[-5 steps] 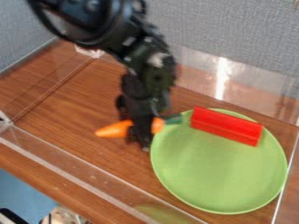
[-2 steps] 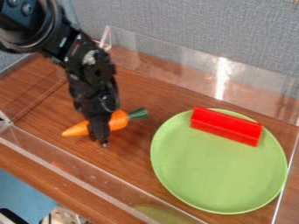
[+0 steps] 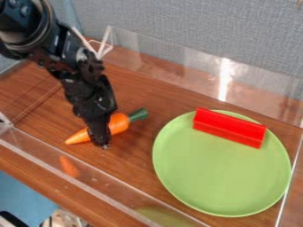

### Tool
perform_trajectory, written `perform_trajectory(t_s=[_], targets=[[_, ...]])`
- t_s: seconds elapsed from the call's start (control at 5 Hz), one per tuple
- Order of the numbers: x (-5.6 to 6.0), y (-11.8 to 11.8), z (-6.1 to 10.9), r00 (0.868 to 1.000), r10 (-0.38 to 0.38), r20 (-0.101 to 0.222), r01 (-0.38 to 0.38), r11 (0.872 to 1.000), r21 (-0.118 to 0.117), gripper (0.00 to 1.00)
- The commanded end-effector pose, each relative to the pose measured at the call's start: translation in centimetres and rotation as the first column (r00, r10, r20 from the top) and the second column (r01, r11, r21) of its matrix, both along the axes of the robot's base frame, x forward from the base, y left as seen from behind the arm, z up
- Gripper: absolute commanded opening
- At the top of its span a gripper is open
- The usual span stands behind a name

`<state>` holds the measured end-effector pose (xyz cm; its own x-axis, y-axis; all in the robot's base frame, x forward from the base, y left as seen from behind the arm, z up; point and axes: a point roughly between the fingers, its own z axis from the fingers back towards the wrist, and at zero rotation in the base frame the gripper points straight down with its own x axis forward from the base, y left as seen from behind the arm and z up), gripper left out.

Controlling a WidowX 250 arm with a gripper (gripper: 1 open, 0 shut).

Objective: Put the carrot on the left side

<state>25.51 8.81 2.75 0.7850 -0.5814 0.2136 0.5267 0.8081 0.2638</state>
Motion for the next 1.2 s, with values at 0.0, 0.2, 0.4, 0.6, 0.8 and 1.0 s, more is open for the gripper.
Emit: perform_trajectory(t_s=[0.0, 0.2, 0.4, 0.6, 0.8, 1.0], targets=[[0.57, 0.71, 0.22, 1.000, 0.023, 0.004, -0.023, 0.999, -0.046, 0.00], [0.64, 0.75, -0.05, 0.999, 0.045, -0.023, -0.047, 0.994, -0.101, 0.00], [0.51, 0.71, -0.18, 0.997, 0.060, -0.052, -0.067, 0.987, -0.145, 0.00], [0.29, 0.66, -0.25, 0.994, 0.065, -0.084, -0.080, 0.980, -0.183, 0.00], [0.01, 0.53, -0.21, 0.991, 0.068, -0.118, -0.092, 0.971, -0.220, 0.00], [-0.32, 0.33, -0.14, 0.986, 0.071, -0.150, -0.108, 0.960, -0.257, 0.00]])
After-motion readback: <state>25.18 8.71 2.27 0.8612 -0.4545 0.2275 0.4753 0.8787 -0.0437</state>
